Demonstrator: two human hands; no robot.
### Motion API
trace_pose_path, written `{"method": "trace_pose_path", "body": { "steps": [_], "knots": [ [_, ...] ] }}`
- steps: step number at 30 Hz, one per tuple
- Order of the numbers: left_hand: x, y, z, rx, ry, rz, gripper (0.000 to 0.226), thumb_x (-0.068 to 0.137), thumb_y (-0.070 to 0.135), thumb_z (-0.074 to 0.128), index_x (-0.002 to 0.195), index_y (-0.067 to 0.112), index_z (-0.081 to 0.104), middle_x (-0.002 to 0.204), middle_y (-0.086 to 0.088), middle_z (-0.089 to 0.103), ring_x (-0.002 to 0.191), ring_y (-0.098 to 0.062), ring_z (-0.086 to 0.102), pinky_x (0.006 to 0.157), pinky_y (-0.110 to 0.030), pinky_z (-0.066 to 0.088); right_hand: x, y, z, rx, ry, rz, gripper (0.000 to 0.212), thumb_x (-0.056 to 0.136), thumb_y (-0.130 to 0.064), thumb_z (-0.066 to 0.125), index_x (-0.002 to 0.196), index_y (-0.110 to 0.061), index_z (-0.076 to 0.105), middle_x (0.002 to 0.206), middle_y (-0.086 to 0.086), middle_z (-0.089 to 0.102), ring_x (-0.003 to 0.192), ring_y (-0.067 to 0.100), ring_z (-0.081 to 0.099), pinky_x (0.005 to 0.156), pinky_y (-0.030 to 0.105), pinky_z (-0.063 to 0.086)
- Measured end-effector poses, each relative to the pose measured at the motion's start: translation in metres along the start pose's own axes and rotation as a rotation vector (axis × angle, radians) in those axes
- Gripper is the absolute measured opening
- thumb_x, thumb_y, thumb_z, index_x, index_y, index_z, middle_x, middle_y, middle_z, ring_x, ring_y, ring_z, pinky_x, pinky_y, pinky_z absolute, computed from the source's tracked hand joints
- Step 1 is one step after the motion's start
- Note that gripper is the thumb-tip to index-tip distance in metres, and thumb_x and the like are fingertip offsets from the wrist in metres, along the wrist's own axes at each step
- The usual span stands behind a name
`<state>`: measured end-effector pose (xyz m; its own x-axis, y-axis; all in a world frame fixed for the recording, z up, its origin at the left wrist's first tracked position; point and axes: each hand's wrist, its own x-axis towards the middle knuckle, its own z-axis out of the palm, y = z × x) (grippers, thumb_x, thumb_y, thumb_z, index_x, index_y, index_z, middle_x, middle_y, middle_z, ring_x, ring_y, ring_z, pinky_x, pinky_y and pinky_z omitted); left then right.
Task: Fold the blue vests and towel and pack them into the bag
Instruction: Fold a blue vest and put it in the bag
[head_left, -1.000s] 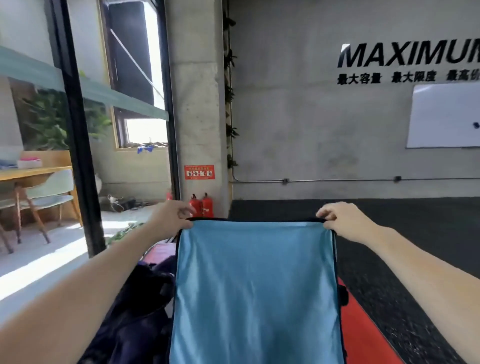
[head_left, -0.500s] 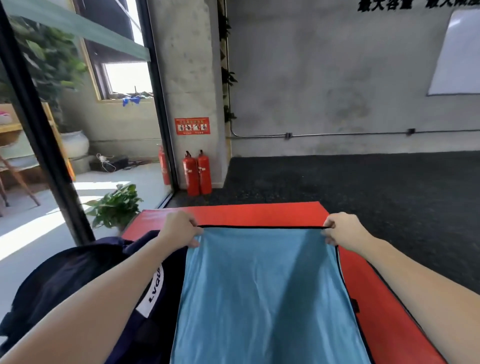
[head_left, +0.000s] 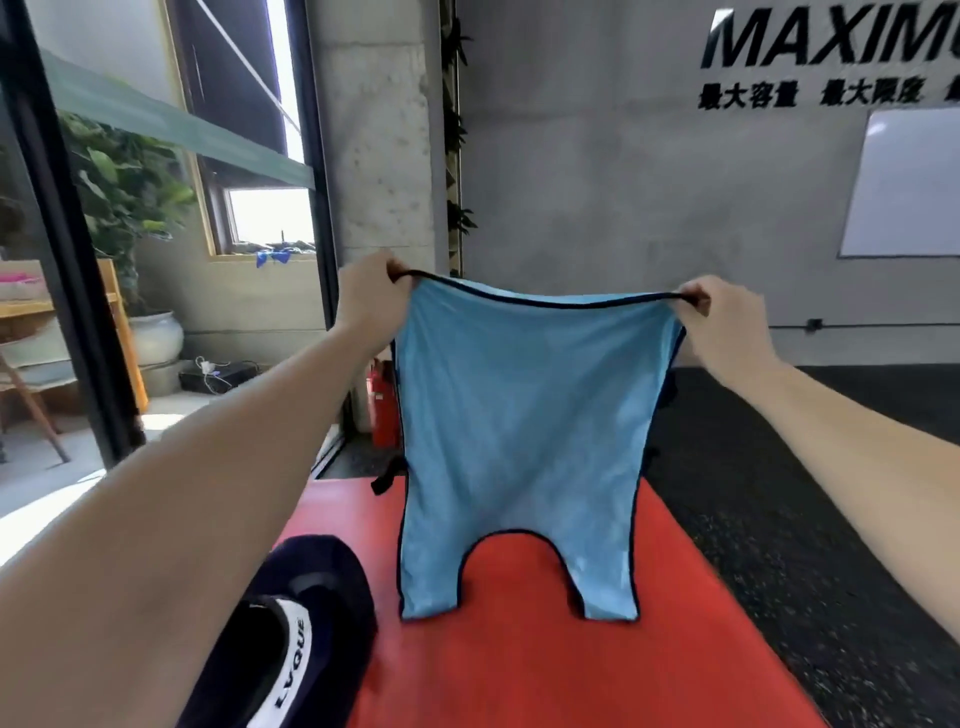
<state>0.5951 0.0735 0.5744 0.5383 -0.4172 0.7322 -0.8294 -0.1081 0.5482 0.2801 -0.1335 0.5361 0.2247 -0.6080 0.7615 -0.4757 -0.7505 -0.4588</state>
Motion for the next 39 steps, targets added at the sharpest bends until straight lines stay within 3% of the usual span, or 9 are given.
{"method": "trace_pose_path", "body": {
  "steps": [2, 6, 11, 15, 20, 25, 28, 30, 39],
  "knots": [
    [0.009, 0.024, -0.021, -0.006, 0.056, 0.077, 0.014, 0.094, 0.009, 0.057, 0.103, 0.009, 0.068, 0.093, 0.000, 0.063, 0.087, -0.014, 0.053, 0.077, -0.021, 0.036, 0.007, -0.014, -0.022, 0.013, 0.059, -0.027, 0.018, 0.100, -0.023, 0.059, 0.109, -0.010, 0.070, 0.105, 0.005, 0.070, 0.096, 0.021, 0.062, 0.082, 0.027, 0.040],
    [-0.015, 0.041, -0.057, 0.005, 0.063, 0.128, 0.011, 0.095, 0.008, 0.058, 0.100, 0.012, 0.066, 0.091, 0.003, 0.062, 0.085, -0.011, 0.054, 0.067, -0.012, 0.033, -0.010, -0.032, -0.058, 0.038, 0.013, -0.026, 0.017, 0.099, -0.025, 0.062, 0.108, -0.013, 0.070, 0.099, -0.003, 0.066, 0.094, 0.014, 0.059, 0.084, 0.027, 0.041],
    [-0.103, 0.008, -0.078, 0.025, -0.070, 0.061, 0.011, 0.091, 0.005, 0.063, 0.096, 0.014, 0.068, 0.086, 0.002, 0.064, 0.080, -0.013, 0.056, 0.070, -0.021, 0.042, -0.092, -0.031, -0.081, 0.071, -0.180, 0.014, 0.006, 0.090, -0.019, 0.074, 0.096, -0.018, 0.072, 0.091, -0.001, 0.070, 0.088, 0.016, 0.064, 0.081, 0.030, 0.046],
    [-0.217, -0.042, -0.075, 0.069, -0.269, -0.028, 0.021, 0.084, -0.004, 0.065, 0.091, 0.014, 0.072, 0.088, -0.001, 0.071, 0.083, -0.019, 0.064, 0.079, -0.033, 0.051, -0.197, -0.009, -0.088, -0.014, -0.422, 0.084, 0.016, 0.081, -0.014, 0.082, 0.082, -0.027, 0.073, 0.081, -0.004, 0.074, 0.076, 0.012, 0.065, 0.065, 0.011, 0.041],
    [-0.341, -0.072, -0.083, 0.120, -0.391, -0.057, 0.030, 0.077, -0.004, 0.067, 0.080, 0.026, 0.069, 0.077, 0.010, 0.067, 0.075, -0.012, 0.061, 0.073, -0.028, 0.044, -0.305, 0.016, -0.104, -0.067, -0.650, 0.206, 0.023, 0.081, -0.018, 0.081, 0.076, -0.039, 0.072, 0.083, -0.016, 0.074, 0.086, 0.002, 0.067, 0.071, 0.008, 0.042],
    [-0.394, -0.062, -0.101, 0.158, -0.428, -0.042, 0.022, 0.082, 0.007, 0.068, 0.089, 0.026, 0.077, 0.086, 0.009, 0.073, 0.084, -0.013, 0.064, 0.082, -0.033, 0.049, -0.355, 0.022, -0.124, -0.103, -0.648, 0.250, 0.024, 0.083, -0.012, 0.075, 0.081, -0.035, 0.071, 0.088, -0.015, 0.072, 0.091, 0.008, 0.066, 0.081, 0.022, 0.042],
    [-0.401, -0.047, -0.113, 0.052, -0.407, -0.128, 0.015, 0.089, 0.009, 0.066, 0.085, 0.023, 0.068, 0.078, 0.012, 0.069, 0.075, -0.002, 0.060, 0.071, -0.011, 0.040, -0.361, 0.021, -0.136, -0.078, -0.611, 0.275, 0.023, 0.085, -0.010, 0.073, 0.081, -0.032, 0.069, 0.086, -0.012, 0.072, 0.089, 0.009, 0.066, 0.079, 0.026, 0.042],
    [-0.400, -0.039, -0.115, -0.005, -0.405, -0.184, 0.009, 0.093, 0.012, 0.065, 0.087, 0.019, 0.067, 0.076, 0.010, 0.068, 0.072, 0.001, 0.060, 0.066, -0.007, 0.039, -0.359, 0.022, -0.138, -0.040, -0.582, 0.297, 0.018, 0.088, -0.011, 0.072, 0.083, -0.029, 0.070, 0.087, -0.011, 0.072, 0.090, 0.010, 0.066, 0.080, 0.028, 0.043],
    [-0.388, -0.076, -0.057, -0.045, -0.419, -0.272, 0.019, 0.098, 0.016, 0.057, 0.088, 0.031, 0.064, 0.081, 0.014, 0.070, 0.079, -0.002, 0.063, 0.069, -0.025, 0.043, -0.343, 0.057, -0.079, -0.012, -0.578, 0.360, 0.018, 0.090, -0.015, 0.072, 0.084, -0.032, 0.069, 0.087, -0.013, 0.071, 0.090, 0.007, 0.064, 0.079, 0.026, 0.041]
  ]
}}
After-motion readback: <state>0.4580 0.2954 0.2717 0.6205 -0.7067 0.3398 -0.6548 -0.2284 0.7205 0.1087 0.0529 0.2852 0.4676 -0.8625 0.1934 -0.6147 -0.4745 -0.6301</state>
